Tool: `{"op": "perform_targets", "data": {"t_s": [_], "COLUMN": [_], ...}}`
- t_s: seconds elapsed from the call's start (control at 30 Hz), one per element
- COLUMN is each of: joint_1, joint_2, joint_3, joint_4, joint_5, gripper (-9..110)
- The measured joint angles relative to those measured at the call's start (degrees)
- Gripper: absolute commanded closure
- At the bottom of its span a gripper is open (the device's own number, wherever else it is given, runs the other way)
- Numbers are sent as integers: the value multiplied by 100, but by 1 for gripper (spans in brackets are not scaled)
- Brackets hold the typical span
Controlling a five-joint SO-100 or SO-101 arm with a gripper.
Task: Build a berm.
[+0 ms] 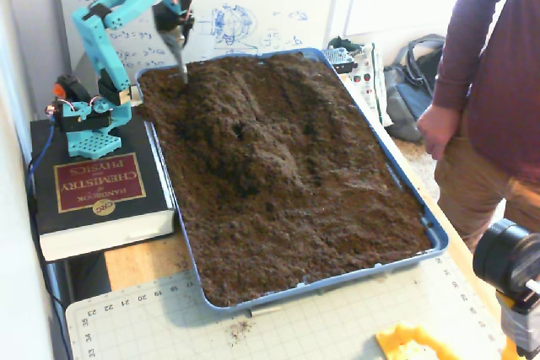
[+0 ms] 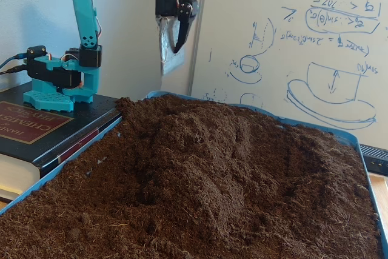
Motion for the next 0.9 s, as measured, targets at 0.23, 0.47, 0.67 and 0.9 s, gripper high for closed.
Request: {"op": "perform_targets", "data": {"t_s": [0.23,0.47,0.67,0.9], "joint_1": [360,1099,1652,1740], "joint_2": [1784,2408,2417,1116], "joint_3": [2628,4228,4843,4939], "joint_4": [-633,-2355,-3270,-4386], "joint_5": [-765,-1222,-1310,-1406], "gripper": [101,101,101,101]}}
